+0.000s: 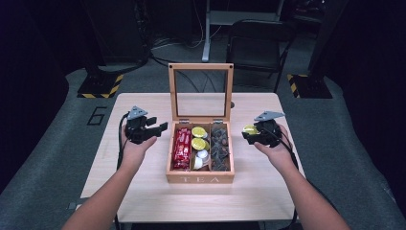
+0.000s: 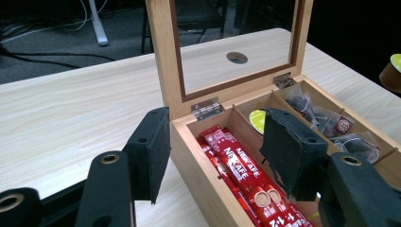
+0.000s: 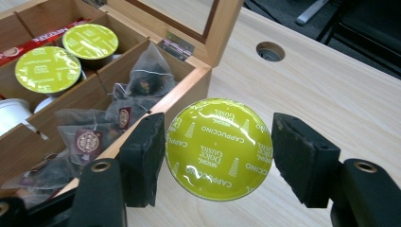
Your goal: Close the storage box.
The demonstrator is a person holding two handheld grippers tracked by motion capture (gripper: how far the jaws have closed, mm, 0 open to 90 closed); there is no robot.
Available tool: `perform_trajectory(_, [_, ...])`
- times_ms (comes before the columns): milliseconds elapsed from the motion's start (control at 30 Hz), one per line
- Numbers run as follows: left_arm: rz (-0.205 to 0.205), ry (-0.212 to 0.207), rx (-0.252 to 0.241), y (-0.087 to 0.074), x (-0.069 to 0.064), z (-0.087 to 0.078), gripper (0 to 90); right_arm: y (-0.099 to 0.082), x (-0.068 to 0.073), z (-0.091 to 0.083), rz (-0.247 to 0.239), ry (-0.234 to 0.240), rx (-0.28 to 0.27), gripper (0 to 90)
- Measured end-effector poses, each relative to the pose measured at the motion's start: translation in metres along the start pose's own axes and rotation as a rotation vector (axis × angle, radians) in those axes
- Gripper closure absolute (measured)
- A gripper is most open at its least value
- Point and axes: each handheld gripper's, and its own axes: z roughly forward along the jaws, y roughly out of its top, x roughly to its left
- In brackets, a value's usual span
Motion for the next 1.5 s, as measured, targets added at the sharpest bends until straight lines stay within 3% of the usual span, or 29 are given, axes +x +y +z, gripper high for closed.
perform_trajectory(233, [0.001,0.000,0.006,-0.001,0.000,0.000,42.8,-0.007,-0.008,0.002,0.028,-0.035,0.012,36.5])
perform_trajectory(433, [0.000,0.000,0.008,-0.002,0.000,0.000,42.8,-0.014,-0.016,0.002,0.022,-0.051,0.028,36.5])
perform_trajectory(500, [-0.001,0.001,0.006,-0.002,0.000,0.001,42.8,-0.018,-0.017,0.004,0.053,-0.062,0.027,36.5])
perform_trajectory(633, [0.001,0.001,0.007,-0.002,0.000,0.001,42.8,-0.025,-0.021,0.006,0.061,-0.065,0.043,36.5])
perform_trajectory(667, [0.000,0.003,0.007,-0.002,0.000,0.001,42.8,-0.028,-0.021,0.007,0.086,-0.076,0.044,36.5])
perform_trajectory(900, [0.005,0.001,0.012,-0.002,0.000,0.001,42.8,-0.042,-0.027,0.014,0.097,-0.091,0.062,36.5])
perform_trajectory(1000, [0.008,0.000,0.014,-0.002,0.000,0.001,42.8,-0.048,-0.030,0.016,0.123,-0.103,0.088,36.5])
perform_trajectory(1500, [0.003,0.001,0.017,-0.006,0.002,0.001,42.8,-0.072,-0.044,0.028,0.193,-0.155,0.125,36.5])
